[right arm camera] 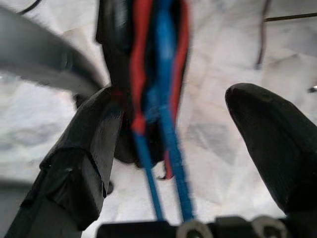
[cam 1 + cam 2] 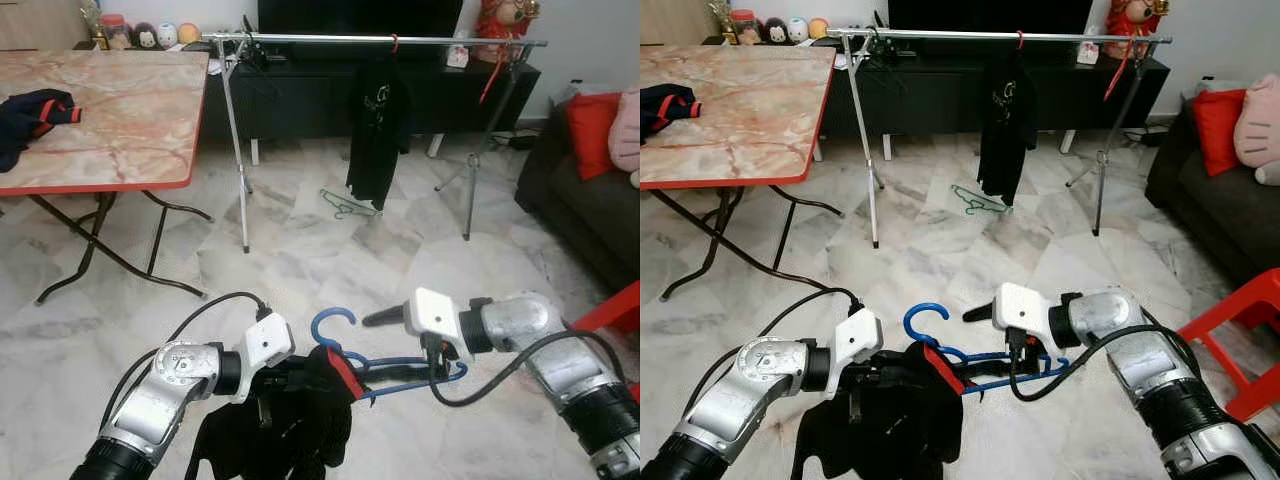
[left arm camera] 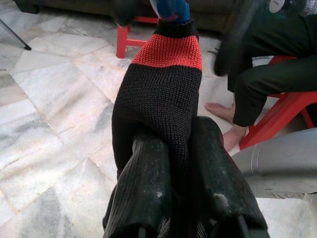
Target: Hang hanger
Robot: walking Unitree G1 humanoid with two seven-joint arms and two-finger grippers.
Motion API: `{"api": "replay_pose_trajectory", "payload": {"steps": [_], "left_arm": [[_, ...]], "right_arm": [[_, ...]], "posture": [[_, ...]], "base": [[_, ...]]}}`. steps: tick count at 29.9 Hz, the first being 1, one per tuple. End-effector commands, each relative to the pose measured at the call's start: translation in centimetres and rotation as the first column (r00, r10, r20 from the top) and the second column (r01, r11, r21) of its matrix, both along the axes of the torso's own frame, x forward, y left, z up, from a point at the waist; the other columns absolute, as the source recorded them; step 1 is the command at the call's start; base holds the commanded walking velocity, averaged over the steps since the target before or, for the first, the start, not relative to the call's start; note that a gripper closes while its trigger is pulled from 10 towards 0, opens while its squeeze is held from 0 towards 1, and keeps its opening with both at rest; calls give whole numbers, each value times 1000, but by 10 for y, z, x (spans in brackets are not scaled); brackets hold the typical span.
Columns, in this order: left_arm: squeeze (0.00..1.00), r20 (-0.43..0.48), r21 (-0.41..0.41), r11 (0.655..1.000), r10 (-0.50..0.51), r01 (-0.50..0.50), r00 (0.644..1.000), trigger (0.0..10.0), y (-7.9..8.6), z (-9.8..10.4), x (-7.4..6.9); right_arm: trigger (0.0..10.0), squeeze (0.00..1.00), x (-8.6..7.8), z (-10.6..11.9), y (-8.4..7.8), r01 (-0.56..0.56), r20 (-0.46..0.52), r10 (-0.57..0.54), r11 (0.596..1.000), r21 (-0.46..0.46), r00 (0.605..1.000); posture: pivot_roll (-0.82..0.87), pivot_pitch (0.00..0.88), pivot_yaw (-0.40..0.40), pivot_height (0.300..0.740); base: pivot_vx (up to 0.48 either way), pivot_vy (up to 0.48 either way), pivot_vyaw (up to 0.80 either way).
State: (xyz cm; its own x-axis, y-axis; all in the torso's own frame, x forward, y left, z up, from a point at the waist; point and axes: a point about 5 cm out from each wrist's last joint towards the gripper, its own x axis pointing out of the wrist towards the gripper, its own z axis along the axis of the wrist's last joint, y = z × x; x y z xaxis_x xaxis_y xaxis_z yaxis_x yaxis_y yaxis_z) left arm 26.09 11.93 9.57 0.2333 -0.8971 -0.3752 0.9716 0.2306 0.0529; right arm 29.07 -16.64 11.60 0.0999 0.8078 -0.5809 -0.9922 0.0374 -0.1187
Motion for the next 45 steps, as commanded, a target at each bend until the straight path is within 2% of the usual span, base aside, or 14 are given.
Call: {"api": "replay_pose_trajectory", "payload": {"steps": [1,13,14,15,16,17,45], "left_arm": [[0,32,-16,1000,-18,18,999,10000,-2,10,0],[0,41,-16,1000,-4,5,999,10000,0,11,0],[0,41,-16,1000,-4,5,999,10000,0,11,0],[0,41,-16,1000,-4,4,999,10000,0,11,0],[0,41,-16,1000,-3,3,999,10000,0,11,0],[0,42,-16,1000,-2,3,999,10000,0,10,0],[0,47,-14,1000,1,0,999,10000,-1,9,-1]], "right_arm": [[10000,0,1,-4,-5,1,-3,-1,999,-42,1000],[10000,0,16,-8,-8,68,38,-65,996,-59,997],[8549,0,16,-8,-8,65,37,-63,996,-57,997],[4588,0,17,-8,-7,63,36,-61,997,-52,998],[1059,0,17,-8,-6,60,31,-59,997,-42,998],[0,0,17,-7,-6,54,25,-53,998,-36,998],[0,0,11,-20,-1,15,-34,-16,1000,-23,999]], "posture": [[-25,0,-71,740],[-14,0,-69,740],[-14,0,-69,740],[-14,0,-70,740],[-14,0,-70,740],[-14,0,-70,740],[-3,0,-81,740]], "base": [[0,0,0],[0,0,0],[0,0,0],[0,0,0],[0,0,0],[0,0,0],[0,0,0]]}}
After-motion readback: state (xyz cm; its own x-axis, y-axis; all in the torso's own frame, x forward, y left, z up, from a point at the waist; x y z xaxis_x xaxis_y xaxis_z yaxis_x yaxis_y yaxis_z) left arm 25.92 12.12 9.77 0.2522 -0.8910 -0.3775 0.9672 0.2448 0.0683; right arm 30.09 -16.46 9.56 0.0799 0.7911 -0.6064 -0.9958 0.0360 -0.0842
